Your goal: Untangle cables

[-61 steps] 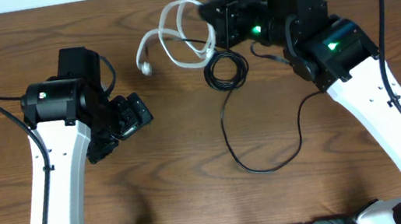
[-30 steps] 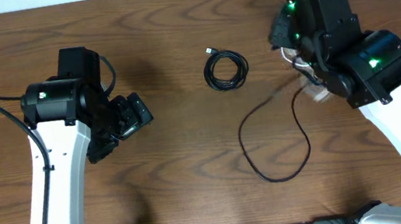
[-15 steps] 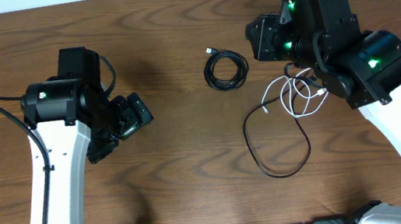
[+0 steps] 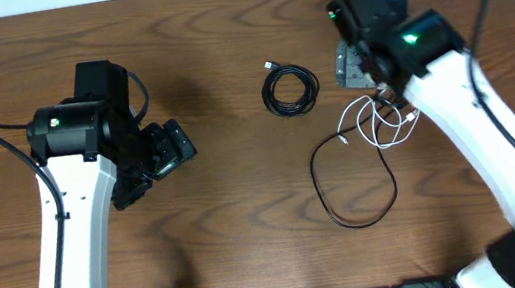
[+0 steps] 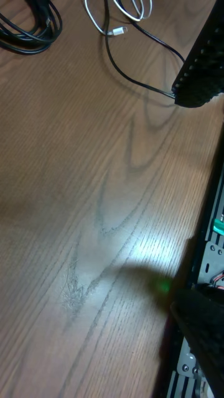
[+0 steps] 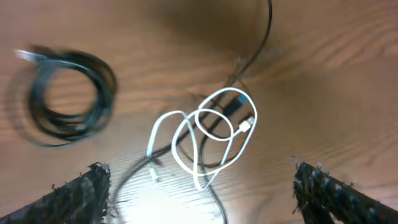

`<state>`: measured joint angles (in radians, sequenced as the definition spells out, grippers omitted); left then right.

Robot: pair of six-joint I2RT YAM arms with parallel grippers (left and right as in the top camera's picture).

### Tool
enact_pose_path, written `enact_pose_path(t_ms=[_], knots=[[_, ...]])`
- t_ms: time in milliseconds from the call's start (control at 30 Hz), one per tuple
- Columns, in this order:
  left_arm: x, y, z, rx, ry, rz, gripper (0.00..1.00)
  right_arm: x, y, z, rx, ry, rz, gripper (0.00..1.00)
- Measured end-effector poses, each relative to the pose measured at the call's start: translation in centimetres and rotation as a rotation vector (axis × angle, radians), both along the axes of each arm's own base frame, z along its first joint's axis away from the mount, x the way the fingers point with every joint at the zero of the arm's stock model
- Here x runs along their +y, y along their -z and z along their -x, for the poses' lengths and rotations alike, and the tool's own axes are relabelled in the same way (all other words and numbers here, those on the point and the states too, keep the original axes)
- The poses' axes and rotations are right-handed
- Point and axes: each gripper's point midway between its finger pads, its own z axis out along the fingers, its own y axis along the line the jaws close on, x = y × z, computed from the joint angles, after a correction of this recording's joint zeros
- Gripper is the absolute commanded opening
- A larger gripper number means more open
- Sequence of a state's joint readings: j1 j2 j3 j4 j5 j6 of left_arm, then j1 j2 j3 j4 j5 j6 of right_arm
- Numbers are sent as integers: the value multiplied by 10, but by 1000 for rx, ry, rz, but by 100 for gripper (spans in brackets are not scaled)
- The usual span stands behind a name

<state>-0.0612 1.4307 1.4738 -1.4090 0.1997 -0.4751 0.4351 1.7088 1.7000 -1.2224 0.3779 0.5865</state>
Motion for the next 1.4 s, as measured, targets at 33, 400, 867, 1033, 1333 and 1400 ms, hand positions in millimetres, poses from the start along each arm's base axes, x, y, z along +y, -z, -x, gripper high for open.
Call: enact_pose_path(t_ms=[33, 400, 867, 1033, 1333, 1400], knots=[[0, 0, 0, 0, 0, 0, 99, -1, 11, -3, 29, 5, 12, 95], [0, 0, 0, 0, 0, 0, 99, -16, 103, 3, 423, -125, -91, 69], [0, 0, 0, 0, 0, 0, 99, -8, 165, 33, 546, -245, -150, 39], [0, 0, 0, 0, 0, 0, 99, -9, 180, 47, 587, -240, -159, 1], [0, 0, 0, 0, 0, 0, 99, 5, 128, 38, 569, -253, -231, 1], [0, 0, 0, 0, 0, 0, 99, 16, 66, 16, 406, -289, -276, 1]])
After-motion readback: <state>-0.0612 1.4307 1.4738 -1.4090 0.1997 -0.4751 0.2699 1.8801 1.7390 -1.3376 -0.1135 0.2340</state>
